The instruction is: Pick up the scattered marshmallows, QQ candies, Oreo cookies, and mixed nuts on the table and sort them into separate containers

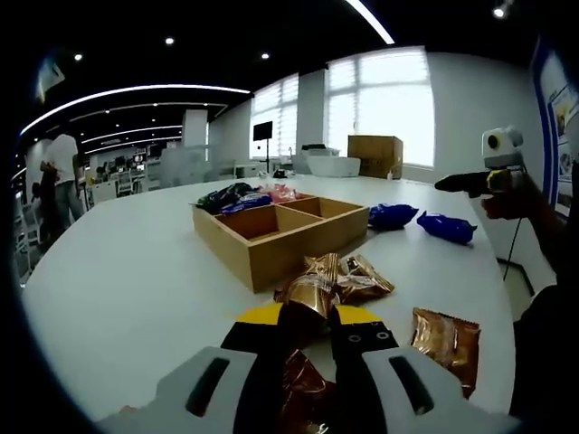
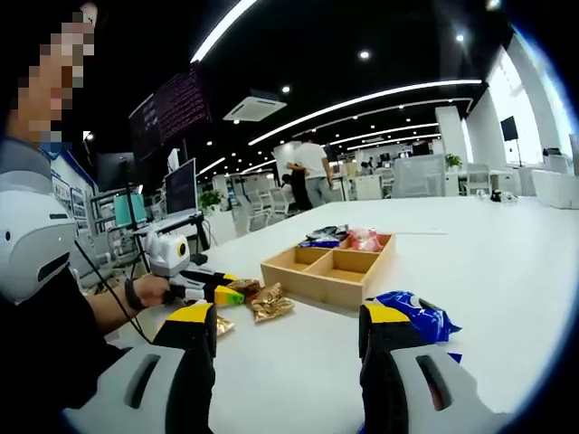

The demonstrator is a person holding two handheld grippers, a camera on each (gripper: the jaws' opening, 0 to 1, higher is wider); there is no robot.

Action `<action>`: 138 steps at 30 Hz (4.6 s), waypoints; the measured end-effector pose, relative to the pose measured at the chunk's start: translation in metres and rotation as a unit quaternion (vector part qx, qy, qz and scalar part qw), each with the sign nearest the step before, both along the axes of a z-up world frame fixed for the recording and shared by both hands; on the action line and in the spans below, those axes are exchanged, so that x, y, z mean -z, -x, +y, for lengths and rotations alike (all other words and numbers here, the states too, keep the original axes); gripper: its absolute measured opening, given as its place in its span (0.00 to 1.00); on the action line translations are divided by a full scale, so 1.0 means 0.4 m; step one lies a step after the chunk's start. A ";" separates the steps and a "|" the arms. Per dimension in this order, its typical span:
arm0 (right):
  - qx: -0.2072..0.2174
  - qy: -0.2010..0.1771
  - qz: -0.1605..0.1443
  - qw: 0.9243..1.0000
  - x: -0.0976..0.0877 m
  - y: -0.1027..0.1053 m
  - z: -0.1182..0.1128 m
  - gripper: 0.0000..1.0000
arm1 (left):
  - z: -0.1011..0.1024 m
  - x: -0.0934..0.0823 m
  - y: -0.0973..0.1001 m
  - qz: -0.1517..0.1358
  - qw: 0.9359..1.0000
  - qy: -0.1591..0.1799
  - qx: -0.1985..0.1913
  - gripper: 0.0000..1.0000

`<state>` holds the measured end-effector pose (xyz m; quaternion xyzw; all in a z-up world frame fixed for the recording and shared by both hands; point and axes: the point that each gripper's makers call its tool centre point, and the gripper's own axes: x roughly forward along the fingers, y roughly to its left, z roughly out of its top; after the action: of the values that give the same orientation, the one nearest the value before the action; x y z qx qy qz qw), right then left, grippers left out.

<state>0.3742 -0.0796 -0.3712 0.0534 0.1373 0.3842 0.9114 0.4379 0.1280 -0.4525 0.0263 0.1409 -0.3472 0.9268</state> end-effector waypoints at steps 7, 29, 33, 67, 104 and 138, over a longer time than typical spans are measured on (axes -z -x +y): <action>-0.002 0.000 -0.001 1.000 0.001 0.001 0.004 0.57 | 0.000 0.000 0.000 0.003 1.000 0.003 0.000 0.24; -0.028 0.017 0.033 0.999 0.038 0.026 0.025 0.45 | 0.016 -0.039 -0.012 -0.015 1.000 0.019 -0.017 0.24; -0.029 0.008 0.037 0.999 0.034 0.028 0.026 0.45 | 0.023 -0.087 -0.018 -0.034 0.999 0.020 -0.021 0.23; -0.046 0.042 0.013 0.998 0.030 0.040 0.045 0.68 | -0.062 -0.158 -0.241 -0.062 0.998 -0.014 0.013 0.23; -0.028 0.033 0.022 0.999 0.024 0.036 0.034 0.74 | -0.110 -0.081 -0.296 -0.020 0.997 -0.071 0.012 0.24; -0.040 0.045 0.031 0.998 0.031 0.043 0.044 0.74 | -0.111 -0.087 -0.288 -0.023 0.998 -0.065 0.012 0.31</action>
<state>0.3569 -0.0622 -0.3836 0.0188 0.1843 0.4122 0.8920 0.5531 0.0836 -0.4176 0.0960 0.1411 -0.3475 0.9220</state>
